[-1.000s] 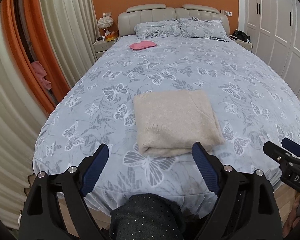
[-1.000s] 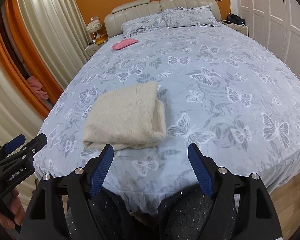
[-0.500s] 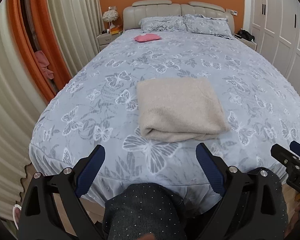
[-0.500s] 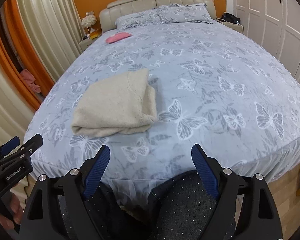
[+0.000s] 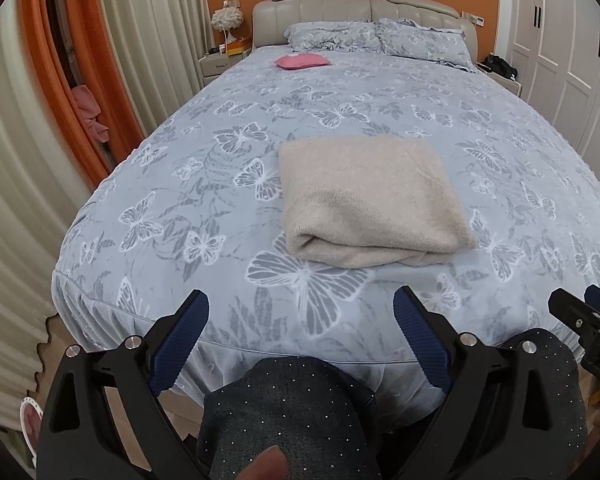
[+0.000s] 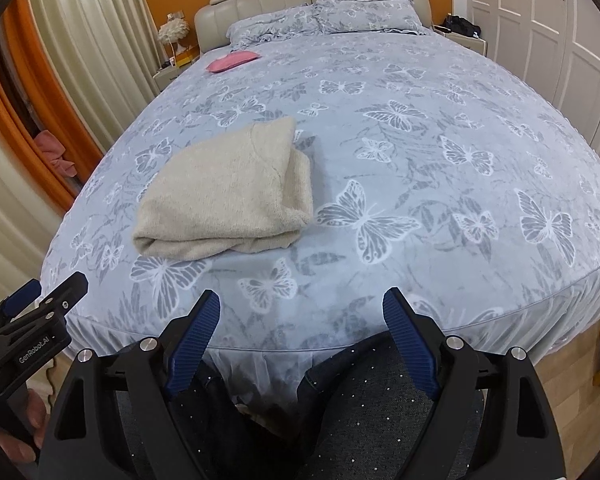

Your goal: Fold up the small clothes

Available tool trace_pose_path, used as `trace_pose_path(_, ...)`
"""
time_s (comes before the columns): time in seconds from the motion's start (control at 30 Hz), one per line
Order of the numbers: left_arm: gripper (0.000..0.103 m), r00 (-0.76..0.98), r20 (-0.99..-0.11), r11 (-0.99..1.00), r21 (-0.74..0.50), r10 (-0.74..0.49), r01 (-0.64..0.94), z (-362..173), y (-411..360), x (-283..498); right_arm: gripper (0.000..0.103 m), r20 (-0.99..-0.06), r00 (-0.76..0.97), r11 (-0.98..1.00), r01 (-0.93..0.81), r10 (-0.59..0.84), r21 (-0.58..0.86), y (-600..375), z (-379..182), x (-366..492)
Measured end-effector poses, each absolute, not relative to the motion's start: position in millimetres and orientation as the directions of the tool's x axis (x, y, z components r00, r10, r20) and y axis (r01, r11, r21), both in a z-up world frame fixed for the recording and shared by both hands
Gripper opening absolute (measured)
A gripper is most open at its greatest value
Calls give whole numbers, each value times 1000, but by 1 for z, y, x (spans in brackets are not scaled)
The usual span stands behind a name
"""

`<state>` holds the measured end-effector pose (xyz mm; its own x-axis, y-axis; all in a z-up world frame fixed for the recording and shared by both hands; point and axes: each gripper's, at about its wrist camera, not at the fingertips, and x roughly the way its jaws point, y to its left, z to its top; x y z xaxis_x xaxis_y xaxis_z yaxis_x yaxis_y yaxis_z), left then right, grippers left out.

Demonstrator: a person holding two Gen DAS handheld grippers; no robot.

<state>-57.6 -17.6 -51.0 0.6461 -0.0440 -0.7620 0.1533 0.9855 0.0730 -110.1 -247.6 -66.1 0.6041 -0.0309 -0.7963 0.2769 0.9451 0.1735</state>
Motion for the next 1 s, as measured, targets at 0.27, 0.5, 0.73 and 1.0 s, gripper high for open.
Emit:
trace_pose_path(0.27, 94, 666, -744, 986, 69, -50, 150, -62, -16, -56, 85, -785, 617, 952, 267, -49, 150, -247, -71, -108)
trace_pose_path(0.5, 94, 649, -760, 989, 67, -37, 135, -91, -10, -48, 85, -786, 611, 964, 250, -89, 86, -242, -99, -102)
trace_pose_path(0.73, 94, 639, -768, 989, 56, -44, 134, -98, -9, -53, 85, -793, 604, 955, 273, -76, 116, -248, -107, -103)
trace_pose_path(1.0, 94, 632, -774, 992, 47, -36, 114, -103, -9, -51, 85, -803, 590, 951, 285, -77, 119, -252, -115, -102)
